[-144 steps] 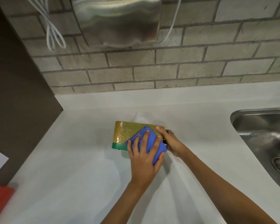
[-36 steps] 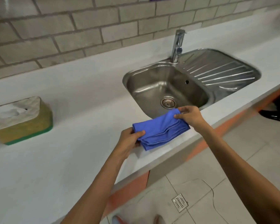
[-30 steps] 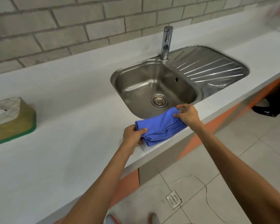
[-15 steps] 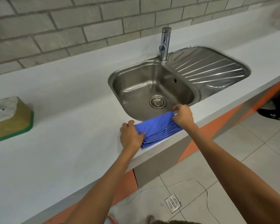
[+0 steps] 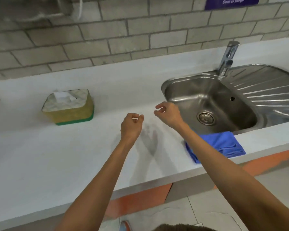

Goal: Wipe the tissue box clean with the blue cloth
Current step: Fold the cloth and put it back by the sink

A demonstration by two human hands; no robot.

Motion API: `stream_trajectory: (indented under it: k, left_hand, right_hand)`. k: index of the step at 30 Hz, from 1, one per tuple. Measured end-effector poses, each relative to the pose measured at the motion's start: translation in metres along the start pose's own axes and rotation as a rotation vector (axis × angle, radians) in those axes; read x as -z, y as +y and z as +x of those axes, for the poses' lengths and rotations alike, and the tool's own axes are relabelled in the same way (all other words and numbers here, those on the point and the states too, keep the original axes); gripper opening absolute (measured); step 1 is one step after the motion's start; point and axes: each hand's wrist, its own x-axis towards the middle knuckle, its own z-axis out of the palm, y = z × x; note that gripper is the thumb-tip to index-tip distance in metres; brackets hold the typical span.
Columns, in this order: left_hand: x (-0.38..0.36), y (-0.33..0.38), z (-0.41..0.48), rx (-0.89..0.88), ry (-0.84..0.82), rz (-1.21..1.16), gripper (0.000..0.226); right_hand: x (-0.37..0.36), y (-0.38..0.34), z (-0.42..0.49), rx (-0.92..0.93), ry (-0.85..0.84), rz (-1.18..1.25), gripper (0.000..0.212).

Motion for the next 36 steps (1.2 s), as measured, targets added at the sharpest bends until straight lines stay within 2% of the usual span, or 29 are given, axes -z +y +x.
stream_trajectory:
  k: [7, 10, 15, 21, 26, 30, 36]
  left_hand:
    - [0.126, -0.026, 0.055, 0.024, 0.162, -0.087, 0.026]
    - [0.174, -0.042, 0.080, 0.035, 0.249, -0.109, 0.019]
    - [0.232, -0.069, 0.118, 0.127, 0.377, -0.152, 0.032]
    - [0.257, -0.095, 0.156, 0.138, 0.387, -0.151, 0.049]
    - [0.256, -0.109, 0.176, 0.146, 0.376, -0.179, 0.048]
    - [0.253, -0.115, 0.194, 0.096, 0.416, -0.162, 0.038]
    - [0.252, -0.102, 0.236, 0.074, 0.421, -0.122, 0.040]
  right_hand:
    - [-0.102, -0.097, 0.024, 0.086, -0.136, 0.037, 0.028]
    - [-0.141, -0.122, 0.033, 0.061, -0.184, 0.101, 0.032]
    - [-0.190, -0.140, 0.045, -0.033, -0.296, 0.218, 0.049]
    - [-0.219, -0.139, 0.056, -0.053, -0.293, 0.223, 0.065]
    - [-0.236, -0.146, 0.067, -0.049, -0.325, 0.297, 0.047]
    - [-0.248, -0.150, 0.084, -0.076, -0.271, 0.317, 0.044]
    - [-0.256, -0.169, 0.127, -0.107, -0.228, 0.356, 0.039]
